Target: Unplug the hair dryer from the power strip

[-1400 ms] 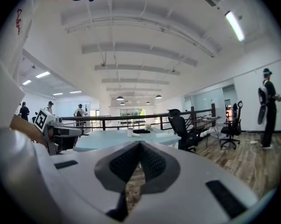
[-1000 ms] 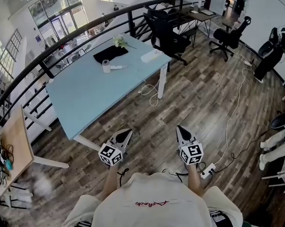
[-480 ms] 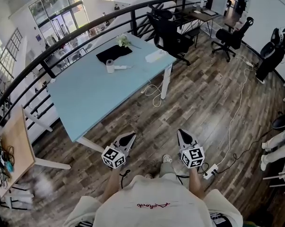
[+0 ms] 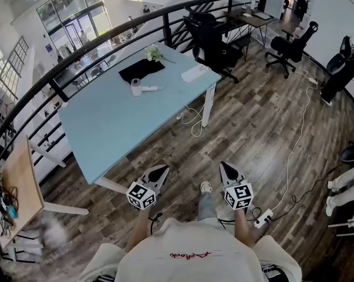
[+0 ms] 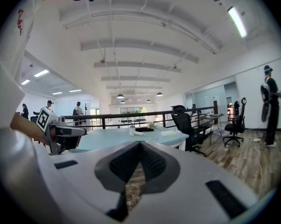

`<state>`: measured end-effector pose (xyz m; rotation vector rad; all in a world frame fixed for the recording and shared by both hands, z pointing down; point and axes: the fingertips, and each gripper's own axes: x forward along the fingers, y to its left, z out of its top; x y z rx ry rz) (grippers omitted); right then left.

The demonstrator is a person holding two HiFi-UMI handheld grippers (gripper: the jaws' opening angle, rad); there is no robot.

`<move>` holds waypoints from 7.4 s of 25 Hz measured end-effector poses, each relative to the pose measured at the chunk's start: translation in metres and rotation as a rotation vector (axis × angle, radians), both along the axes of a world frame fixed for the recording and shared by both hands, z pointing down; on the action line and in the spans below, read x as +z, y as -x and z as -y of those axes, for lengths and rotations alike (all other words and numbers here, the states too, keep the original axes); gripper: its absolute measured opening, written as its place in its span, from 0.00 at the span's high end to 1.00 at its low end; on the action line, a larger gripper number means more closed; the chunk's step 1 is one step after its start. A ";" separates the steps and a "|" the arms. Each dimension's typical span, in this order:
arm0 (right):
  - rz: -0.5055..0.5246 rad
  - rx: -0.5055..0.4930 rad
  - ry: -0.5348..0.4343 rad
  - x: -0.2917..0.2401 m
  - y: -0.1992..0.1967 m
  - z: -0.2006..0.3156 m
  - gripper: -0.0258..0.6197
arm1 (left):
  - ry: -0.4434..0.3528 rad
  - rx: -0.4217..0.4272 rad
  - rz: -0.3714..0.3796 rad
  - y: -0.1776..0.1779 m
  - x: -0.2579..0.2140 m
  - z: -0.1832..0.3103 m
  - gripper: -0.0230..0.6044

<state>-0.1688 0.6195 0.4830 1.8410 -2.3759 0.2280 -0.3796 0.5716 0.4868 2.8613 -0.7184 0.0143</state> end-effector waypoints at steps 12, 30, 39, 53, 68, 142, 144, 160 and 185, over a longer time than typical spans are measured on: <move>-0.001 -0.021 -0.003 -0.002 -0.058 0.108 0.93 | -0.008 -0.043 0.010 -0.053 -0.007 0.106 0.95; 0.011 -0.057 -0.021 -0.011 -0.179 0.259 0.93 | -0.047 -0.115 0.041 -0.175 -0.028 0.257 0.95; 0.023 -0.068 0.015 0.007 -0.217 0.290 0.93 | -0.017 -0.141 0.060 -0.207 -0.011 0.292 0.95; 0.032 -0.075 0.012 0.012 -0.227 0.304 0.93 | -0.012 -0.113 0.052 -0.231 -0.006 0.300 0.95; 0.024 -0.069 0.020 0.021 -0.238 0.347 0.93 | -0.013 -0.095 0.034 -0.249 0.001 0.350 0.95; 0.006 -0.278 0.068 0.028 -0.284 0.762 0.93 | 0.120 -0.288 0.100 -0.298 0.061 0.722 0.95; 0.007 -0.291 0.067 0.026 -0.284 0.770 0.93 | 0.121 -0.296 0.108 -0.299 0.061 0.726 0.95; 0.008 -0.364 0.128 0.053 -0.264 0.805 0.93 | 0.156 -0.308 0.162 -0.290 0.083 0.747 0.95; 0.017 -0.399 0.297 0.124 -0.262 0.774 0.93 | 0.238 -0.251 0.257 -0.294 0.142 0.734 0.95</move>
